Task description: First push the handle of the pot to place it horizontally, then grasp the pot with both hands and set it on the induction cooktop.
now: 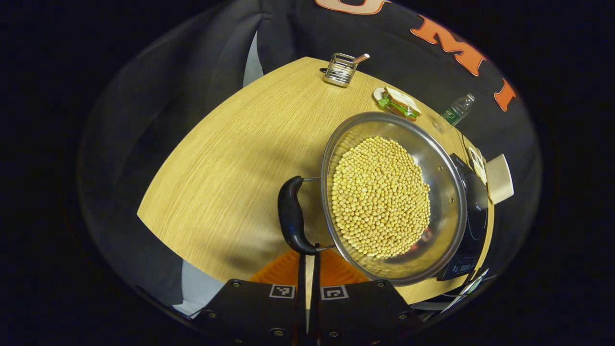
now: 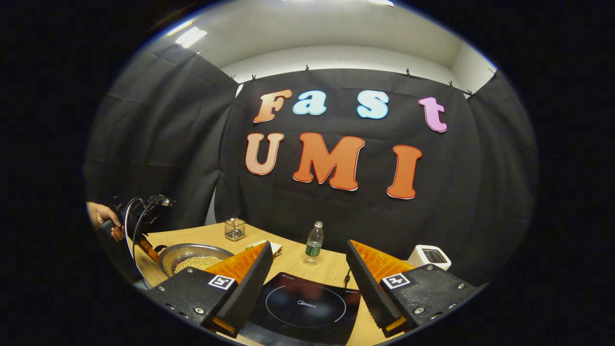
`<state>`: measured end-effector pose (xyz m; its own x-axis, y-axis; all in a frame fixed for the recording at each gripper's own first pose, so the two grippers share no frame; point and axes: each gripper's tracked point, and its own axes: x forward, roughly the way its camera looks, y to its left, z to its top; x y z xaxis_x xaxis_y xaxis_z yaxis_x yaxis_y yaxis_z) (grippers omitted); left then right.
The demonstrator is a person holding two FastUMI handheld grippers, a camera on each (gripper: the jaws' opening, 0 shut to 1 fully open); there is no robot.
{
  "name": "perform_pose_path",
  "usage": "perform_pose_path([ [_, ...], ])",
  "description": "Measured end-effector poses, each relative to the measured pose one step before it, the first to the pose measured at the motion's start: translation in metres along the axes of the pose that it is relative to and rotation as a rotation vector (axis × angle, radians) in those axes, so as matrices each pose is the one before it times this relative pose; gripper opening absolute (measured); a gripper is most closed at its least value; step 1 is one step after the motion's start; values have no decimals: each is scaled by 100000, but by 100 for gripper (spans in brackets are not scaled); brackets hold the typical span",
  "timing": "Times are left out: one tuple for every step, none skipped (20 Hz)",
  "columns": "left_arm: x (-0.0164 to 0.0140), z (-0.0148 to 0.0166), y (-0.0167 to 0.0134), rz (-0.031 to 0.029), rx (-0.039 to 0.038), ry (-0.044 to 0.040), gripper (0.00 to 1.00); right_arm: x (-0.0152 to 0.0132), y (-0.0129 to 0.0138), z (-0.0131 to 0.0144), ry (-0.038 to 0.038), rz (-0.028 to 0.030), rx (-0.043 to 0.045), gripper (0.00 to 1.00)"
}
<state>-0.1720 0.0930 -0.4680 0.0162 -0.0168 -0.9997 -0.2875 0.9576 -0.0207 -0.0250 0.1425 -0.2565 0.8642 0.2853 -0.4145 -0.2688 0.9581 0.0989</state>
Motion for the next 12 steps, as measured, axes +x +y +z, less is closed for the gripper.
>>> perform_pose_path([
  [268,263,137,737,1350,-877,5,374,767,-890,1083,1124,486,95],
  [-55,340,242,541,1217,-834,5,219,654,-873,1924,1248,561,96],
  [34,287,237,603,1240,-727,5,186,775,-756,1910,952,838,96],
  [55,448,309,751,1079,-805,5,196,416,-768,1952,828,926,96],
  [290,370,243,720,1058,-774,4,205,204,-807,1784,902,692,96],
  [225,446,239,720,1376,-1016,5,185,166,-692,1570,595,965,96],
  [395,616,235,669,1486,-1121,4,434,270,-711,1681,625,1357,96],
  [404,640,253,715,1737,-1335,4,402,296,-718,2310,714,1566,95],
  [302,519,187,714,1214,-1220,5,450,365,-810,2441,740,1368,95],
  [268,602,226,626,1641,-1432,5,412,445,-776,2586,872,837,95],
  [380,506,340,764,1301,-1573,5,338,467,-739,2498,879,639,95],
  [343,522,219,1054,1337,-1818,5,343,637,-659,2404,1224,731,95],
])
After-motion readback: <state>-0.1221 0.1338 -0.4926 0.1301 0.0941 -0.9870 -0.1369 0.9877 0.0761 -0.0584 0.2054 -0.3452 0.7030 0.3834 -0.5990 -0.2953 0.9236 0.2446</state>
